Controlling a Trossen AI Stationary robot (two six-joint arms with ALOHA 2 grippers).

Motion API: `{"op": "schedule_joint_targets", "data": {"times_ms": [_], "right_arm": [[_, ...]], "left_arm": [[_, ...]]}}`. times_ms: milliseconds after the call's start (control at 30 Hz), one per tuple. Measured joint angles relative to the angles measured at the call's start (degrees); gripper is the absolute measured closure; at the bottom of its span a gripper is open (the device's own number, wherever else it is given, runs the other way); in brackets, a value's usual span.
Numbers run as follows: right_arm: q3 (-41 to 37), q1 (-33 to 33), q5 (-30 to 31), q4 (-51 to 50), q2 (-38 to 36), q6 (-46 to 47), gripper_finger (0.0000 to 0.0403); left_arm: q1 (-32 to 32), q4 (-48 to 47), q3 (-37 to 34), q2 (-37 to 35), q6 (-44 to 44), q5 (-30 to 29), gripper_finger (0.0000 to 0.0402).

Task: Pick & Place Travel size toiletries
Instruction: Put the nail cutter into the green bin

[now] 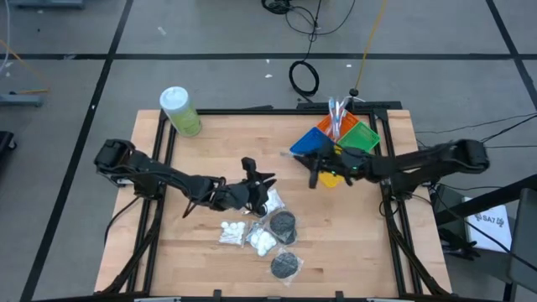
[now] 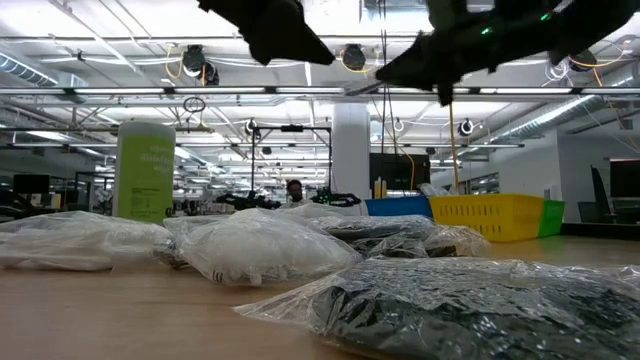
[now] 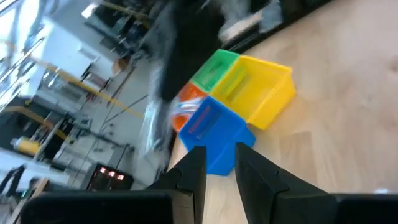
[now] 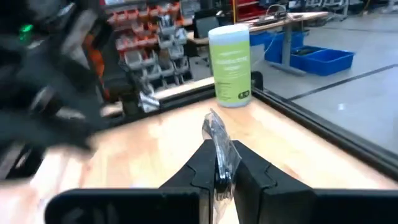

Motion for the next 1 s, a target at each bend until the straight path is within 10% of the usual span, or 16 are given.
{"op": "schedule_joint_targets", "data": {"times_ms": [433, 667, 1000], "right_arm": [[0.0, 4.3, 35.4, -63.1, -26.1, 16.7, 0.0384], [0.0, -0.9, 35.9, -83.0, -25.6, 31.3, 0.0384], [0.0, -8.7, 31.8, -83.4, -22.7, 31.5, 0.0343]], "left_arm": [[3.8, -9.6, 0.0, -3.8, -19.3, -2.8, 0.0316], [7.1, -10.2, 0.0, -3.8, -23.4, 2.1, 0.0316], [8.3, -10.0, 0.0, -3.8, -25.9, 4.7, 0.0316]]}}
